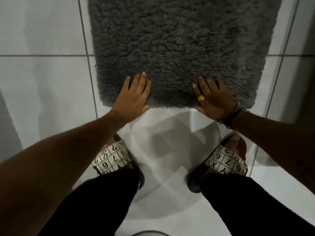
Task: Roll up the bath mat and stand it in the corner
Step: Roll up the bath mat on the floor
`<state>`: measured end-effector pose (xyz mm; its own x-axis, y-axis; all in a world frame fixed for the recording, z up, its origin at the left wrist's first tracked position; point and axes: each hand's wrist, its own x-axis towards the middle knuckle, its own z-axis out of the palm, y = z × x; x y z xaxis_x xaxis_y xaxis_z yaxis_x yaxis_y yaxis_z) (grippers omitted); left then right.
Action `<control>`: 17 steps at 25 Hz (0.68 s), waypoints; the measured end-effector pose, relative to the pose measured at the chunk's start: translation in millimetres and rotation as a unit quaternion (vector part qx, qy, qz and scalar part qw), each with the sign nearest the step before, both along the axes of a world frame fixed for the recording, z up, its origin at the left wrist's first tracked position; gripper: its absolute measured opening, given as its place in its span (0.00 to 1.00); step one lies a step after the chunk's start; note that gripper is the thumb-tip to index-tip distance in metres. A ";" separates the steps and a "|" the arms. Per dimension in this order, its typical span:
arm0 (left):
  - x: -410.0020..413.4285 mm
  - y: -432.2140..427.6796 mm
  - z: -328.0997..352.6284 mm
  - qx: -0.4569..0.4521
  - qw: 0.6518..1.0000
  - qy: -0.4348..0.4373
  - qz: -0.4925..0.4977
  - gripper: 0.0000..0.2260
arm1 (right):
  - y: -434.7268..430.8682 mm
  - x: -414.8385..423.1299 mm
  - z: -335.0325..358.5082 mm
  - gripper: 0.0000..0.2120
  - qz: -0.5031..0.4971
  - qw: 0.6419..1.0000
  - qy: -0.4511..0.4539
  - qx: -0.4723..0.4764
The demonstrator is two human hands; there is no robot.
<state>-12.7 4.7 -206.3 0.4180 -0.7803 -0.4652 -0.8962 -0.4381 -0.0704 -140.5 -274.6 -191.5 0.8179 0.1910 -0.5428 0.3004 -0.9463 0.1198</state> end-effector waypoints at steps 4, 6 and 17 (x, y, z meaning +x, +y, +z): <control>23.2 -15.2 17.9 -0.093 0.994 0.022 0.045 0.26 | -5.8 19.9 7.8 0.13 -0.098 0.985 -0.061 0.130; 33.9 -21.3 27.3 -0.144 0.987 -0.013 0.072 0.24 | -15.2 33.0 14.1 0.10 -0.174 0.960 -0.072 0.208; 58.3 -75.7 1.9 -0.127 0.989 -0.015 0.071 0.32 | -5.1 94.9 15.5 0.21 -0.325 0.898 -0.231 0.186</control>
